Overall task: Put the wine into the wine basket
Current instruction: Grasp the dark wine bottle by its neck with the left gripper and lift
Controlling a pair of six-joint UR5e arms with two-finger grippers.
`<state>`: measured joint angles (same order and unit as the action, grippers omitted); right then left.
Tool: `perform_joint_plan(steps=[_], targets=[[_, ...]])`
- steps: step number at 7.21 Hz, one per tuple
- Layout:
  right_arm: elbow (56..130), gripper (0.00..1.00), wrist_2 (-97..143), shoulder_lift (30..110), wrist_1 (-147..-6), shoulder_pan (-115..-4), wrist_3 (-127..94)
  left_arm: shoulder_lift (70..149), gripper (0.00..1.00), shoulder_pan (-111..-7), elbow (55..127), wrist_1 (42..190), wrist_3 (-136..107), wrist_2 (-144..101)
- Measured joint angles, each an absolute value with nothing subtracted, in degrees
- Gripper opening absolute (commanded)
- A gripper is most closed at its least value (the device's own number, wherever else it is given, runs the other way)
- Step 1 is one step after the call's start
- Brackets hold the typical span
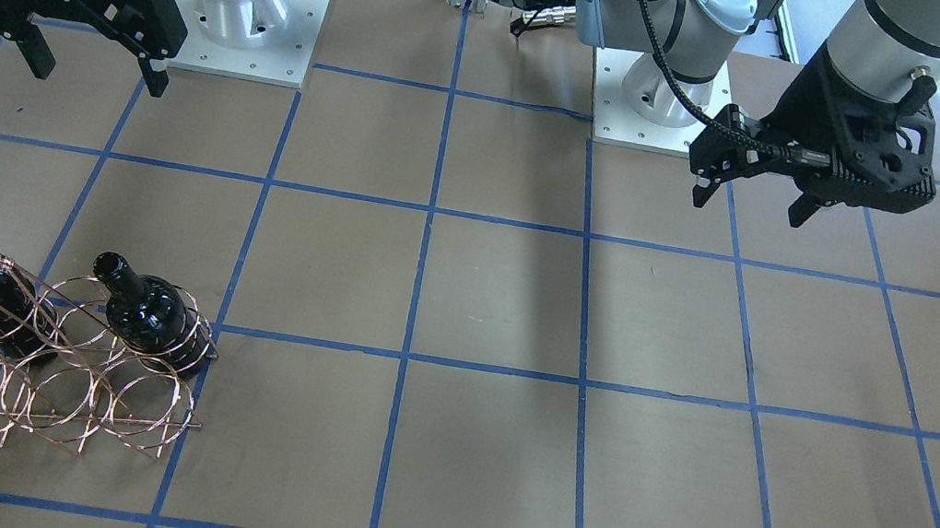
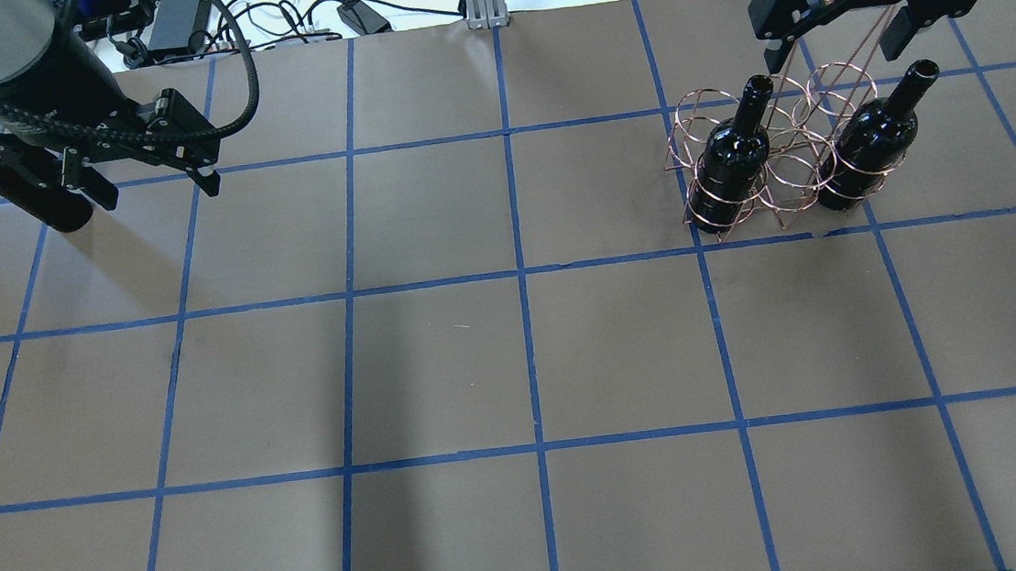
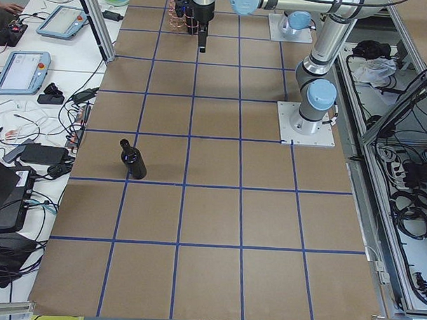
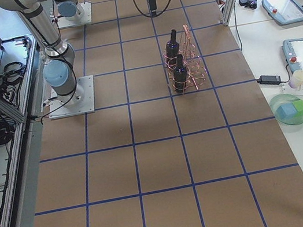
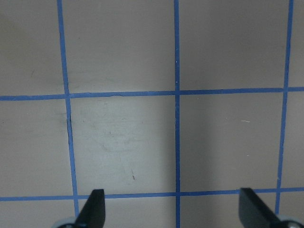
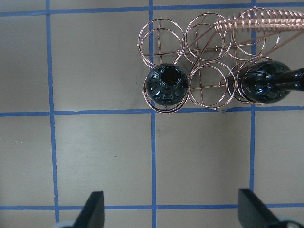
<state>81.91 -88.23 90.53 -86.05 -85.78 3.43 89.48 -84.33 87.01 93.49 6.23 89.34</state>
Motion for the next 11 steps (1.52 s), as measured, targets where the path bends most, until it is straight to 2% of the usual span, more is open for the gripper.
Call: perform_joint_plan(steps=[8,11], targets=[[81.9,1.00,-88.2,90.5,-86.0,-85.8,3.4,89.7,1.00,-83.4,86.2,92.5,6.7,89.4],[81.9,1.00,-88.2,90.5,-86.0,-85.8,3.4,90.8,1.00,-76.6,85.5,88.7,12.9,88.8]])
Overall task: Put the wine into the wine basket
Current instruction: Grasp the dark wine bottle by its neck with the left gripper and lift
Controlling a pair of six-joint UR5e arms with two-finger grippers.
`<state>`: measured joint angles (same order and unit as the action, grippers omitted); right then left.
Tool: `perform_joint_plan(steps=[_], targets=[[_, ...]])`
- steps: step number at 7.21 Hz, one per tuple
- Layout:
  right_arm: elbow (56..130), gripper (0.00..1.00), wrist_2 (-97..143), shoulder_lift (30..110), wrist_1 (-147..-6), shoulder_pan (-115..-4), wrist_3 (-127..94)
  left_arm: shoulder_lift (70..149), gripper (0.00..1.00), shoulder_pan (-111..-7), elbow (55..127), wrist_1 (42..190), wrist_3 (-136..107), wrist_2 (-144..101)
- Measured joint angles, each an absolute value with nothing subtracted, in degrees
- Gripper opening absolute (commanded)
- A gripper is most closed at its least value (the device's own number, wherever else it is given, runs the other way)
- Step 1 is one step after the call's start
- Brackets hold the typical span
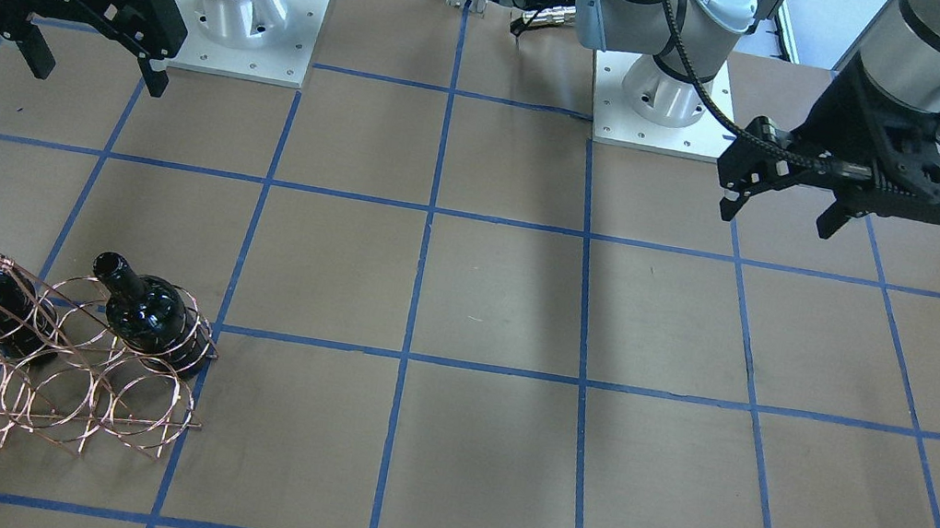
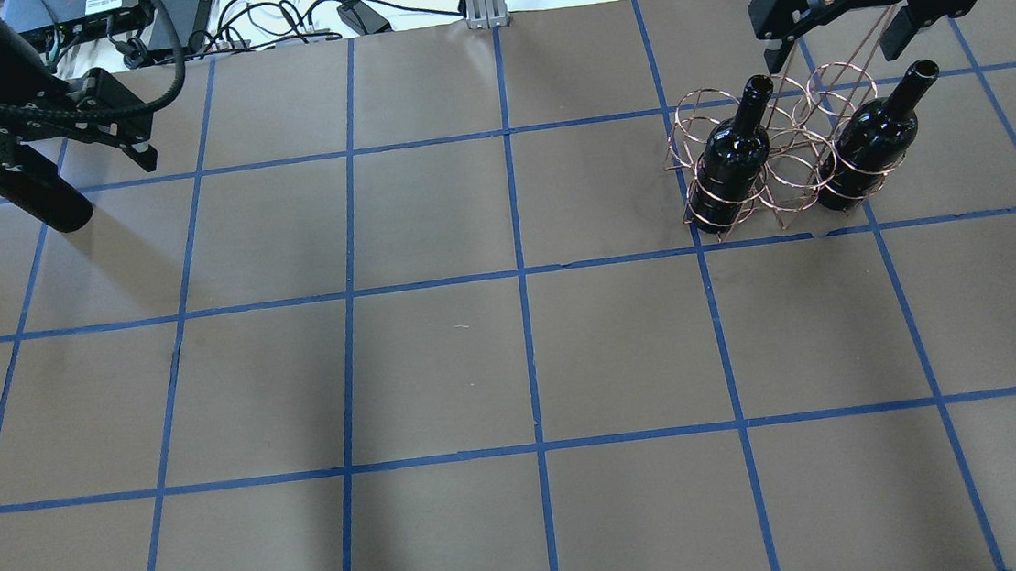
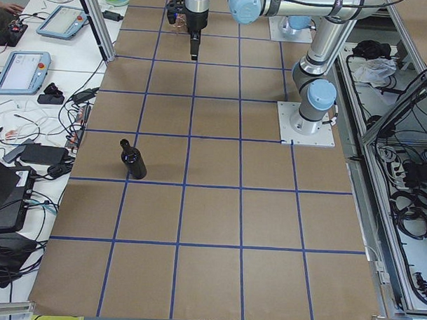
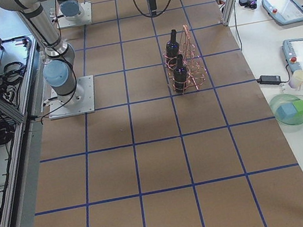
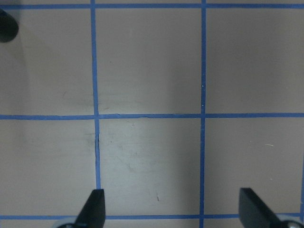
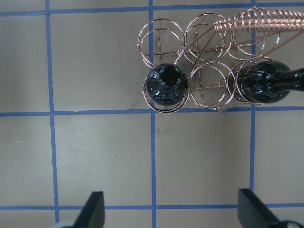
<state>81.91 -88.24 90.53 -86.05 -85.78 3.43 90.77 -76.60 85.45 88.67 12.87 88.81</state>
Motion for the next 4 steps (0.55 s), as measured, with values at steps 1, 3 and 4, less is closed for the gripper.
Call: perform_joint_plan(steps=[1,3,4], targets=[[81.9,1.00,-88.2,90.5,-86.0,-85.8,3.4,91.9,1.00,-74.1,83.6,87.5,15.8,88.9],[81.9,1.00,-88.2,90.5,-86.0,-85.8,3.4,96.2,1.00,-69.5,77.5,88.3,22.0,89.2],[81.9,1.00,-88.3,90.5,-86.0,-85.8,3.4,98.6,1.00,-67.1,74.7,88.9,25.3,89.2]])
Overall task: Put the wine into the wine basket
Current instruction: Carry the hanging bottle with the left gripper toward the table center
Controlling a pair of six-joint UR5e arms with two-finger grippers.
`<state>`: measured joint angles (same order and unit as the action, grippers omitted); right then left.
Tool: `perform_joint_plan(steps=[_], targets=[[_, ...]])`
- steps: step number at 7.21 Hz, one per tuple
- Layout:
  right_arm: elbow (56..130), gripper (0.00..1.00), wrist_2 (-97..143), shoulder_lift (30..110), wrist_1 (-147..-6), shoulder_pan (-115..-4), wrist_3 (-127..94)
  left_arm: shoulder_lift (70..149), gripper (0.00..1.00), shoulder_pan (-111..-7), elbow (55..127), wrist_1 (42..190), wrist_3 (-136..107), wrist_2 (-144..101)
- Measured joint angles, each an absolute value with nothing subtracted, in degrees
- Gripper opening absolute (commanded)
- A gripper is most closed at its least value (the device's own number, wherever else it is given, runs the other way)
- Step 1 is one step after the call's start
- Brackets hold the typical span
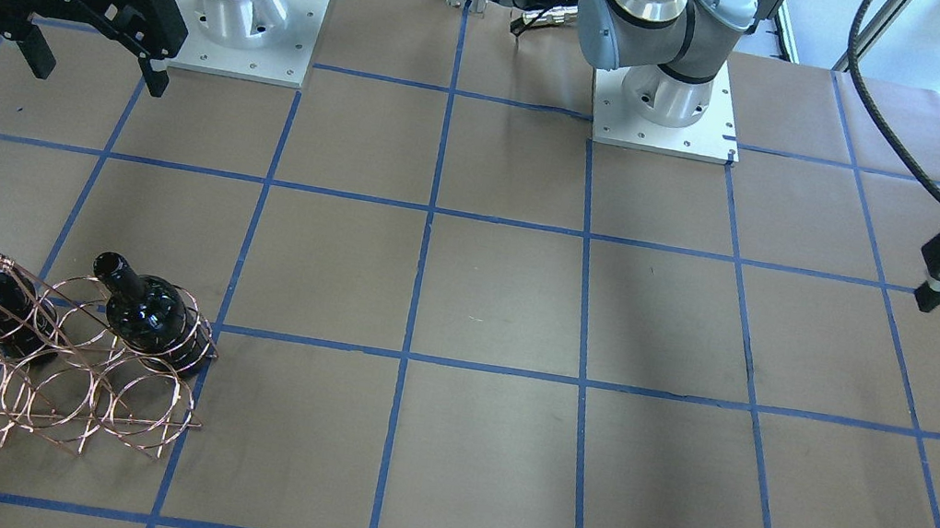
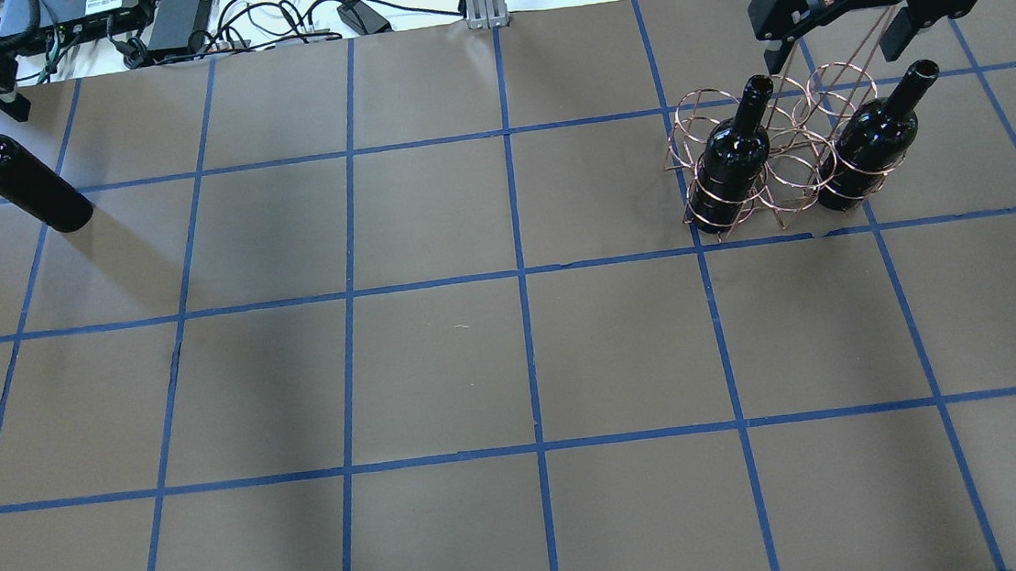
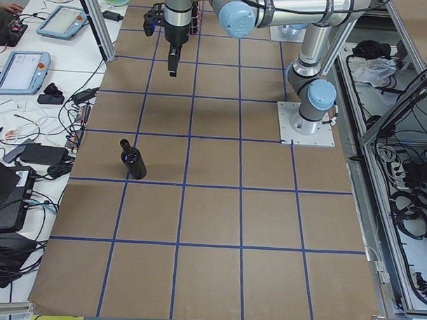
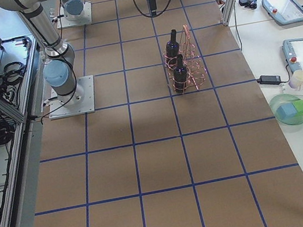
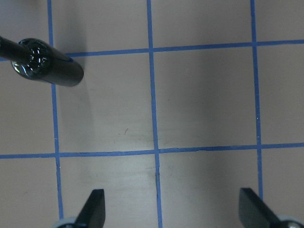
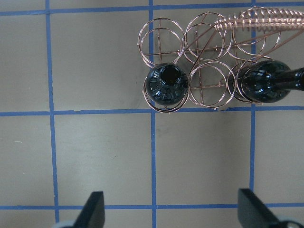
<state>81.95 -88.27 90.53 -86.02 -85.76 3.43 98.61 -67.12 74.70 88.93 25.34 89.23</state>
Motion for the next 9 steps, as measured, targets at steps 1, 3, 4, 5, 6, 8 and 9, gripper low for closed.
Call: perform_joint_plan(steps=[1,3,4,5,6,8,9], targets=[[82.0,1.00,-88.3,90.5,-86.0,-85.8,3.4,100.8,1.00,-64.3,72.5,89.1,28.4,89.0],[81.9,1.00,-88.3,90.5,-86.0,-85.8,3.4,105.7,1.00,-60.0,68.3,87.6,34.1,88.7],[81.9,1.00,-88.3,90.5,-86.0,-85.8,3.4,108.0,1.00,-58.7,66.8,85.5,36.3,88.6],[81.9,1.00,-88.3,90.5,-86.0,-85.8,3.4,110.1,1.00,-57.7,66.0,82.3,37.6,88.2],[81.9,1.00,-88.3,90.5,-86.0,-85.8,3.4,111.9,1.00,-57.2,65.7,79.7,38.2,87.3],[81.9,1.00,-88.3,90.5,-86.0,-85.8,3.4,115.2,1.00,-56.3,65.6,76.1,38.5,85.2],[82.0,1.00,-88.3,90.5,-86.0,-85.8,3.4,116.6,1.00,-56.1,65.6,74.3,38.6,84.2]])
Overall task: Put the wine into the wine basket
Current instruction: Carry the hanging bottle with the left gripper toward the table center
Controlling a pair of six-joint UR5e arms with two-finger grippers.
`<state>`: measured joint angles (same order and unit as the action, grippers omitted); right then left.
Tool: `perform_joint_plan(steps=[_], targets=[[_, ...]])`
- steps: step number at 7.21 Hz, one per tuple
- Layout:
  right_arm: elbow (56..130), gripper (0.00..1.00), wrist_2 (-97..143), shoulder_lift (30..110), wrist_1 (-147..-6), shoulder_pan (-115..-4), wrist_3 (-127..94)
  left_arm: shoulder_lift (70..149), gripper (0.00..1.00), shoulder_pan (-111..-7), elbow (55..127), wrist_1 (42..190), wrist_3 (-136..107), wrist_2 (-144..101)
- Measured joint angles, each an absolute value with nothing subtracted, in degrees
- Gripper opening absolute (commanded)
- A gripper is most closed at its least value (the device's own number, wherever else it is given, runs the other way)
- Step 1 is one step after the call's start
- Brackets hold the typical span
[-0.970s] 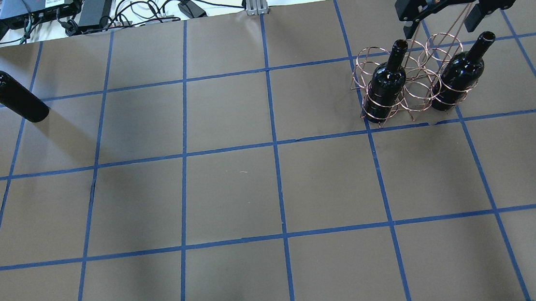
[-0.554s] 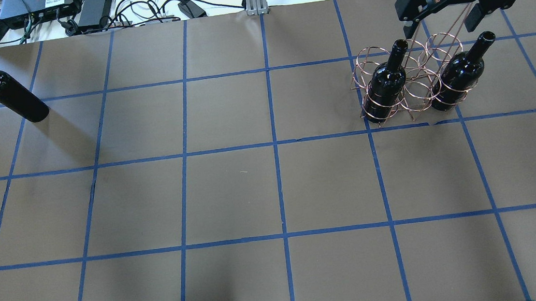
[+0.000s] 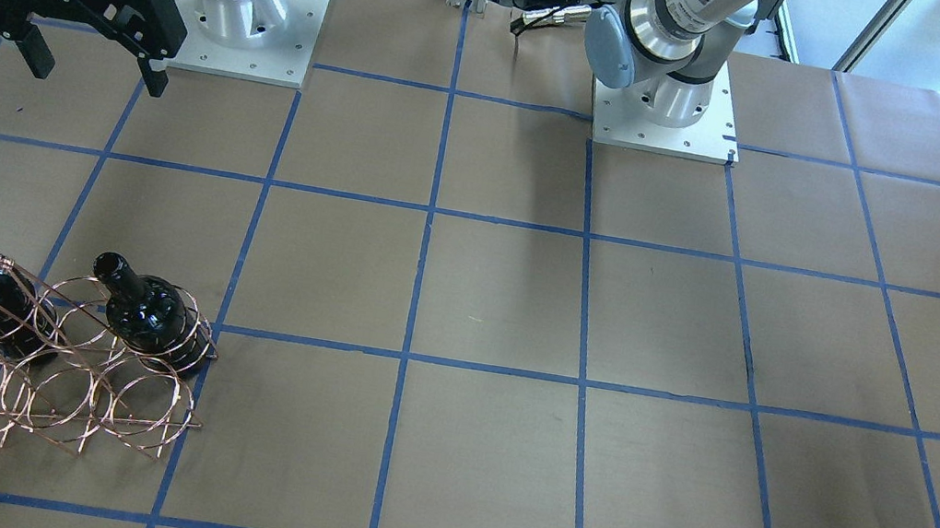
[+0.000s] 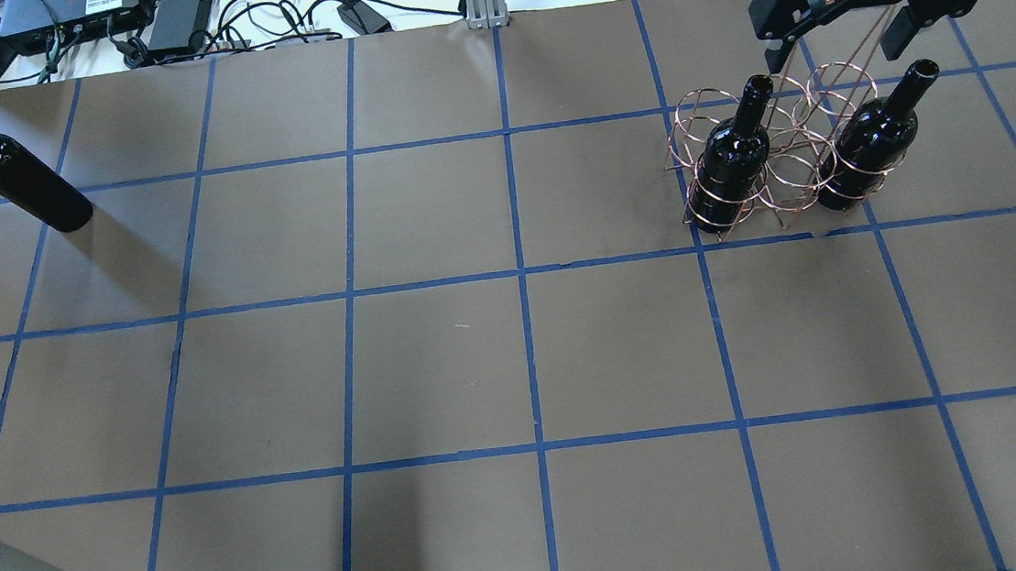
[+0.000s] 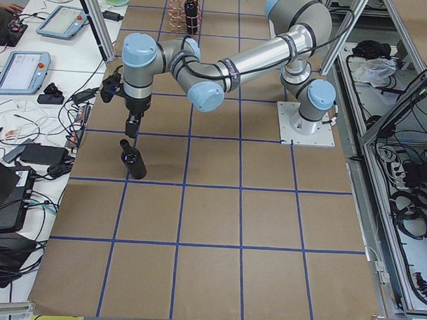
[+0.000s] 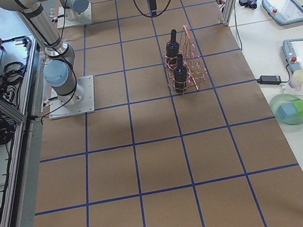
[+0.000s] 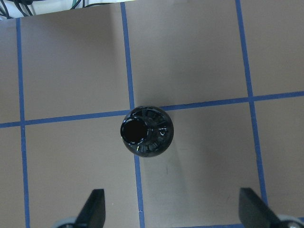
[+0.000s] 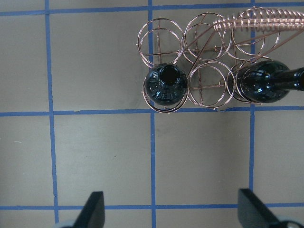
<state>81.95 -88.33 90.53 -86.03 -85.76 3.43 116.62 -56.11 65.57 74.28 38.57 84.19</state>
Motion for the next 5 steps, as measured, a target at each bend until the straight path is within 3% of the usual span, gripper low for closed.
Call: perform_joint_plan(steps=[5], targets=[[82.0,1.00,-88.3,90.5,-86.0,-85.8,3.4,122.3,1.00,-55.9,64.3,71.1,38.7,83.2]])
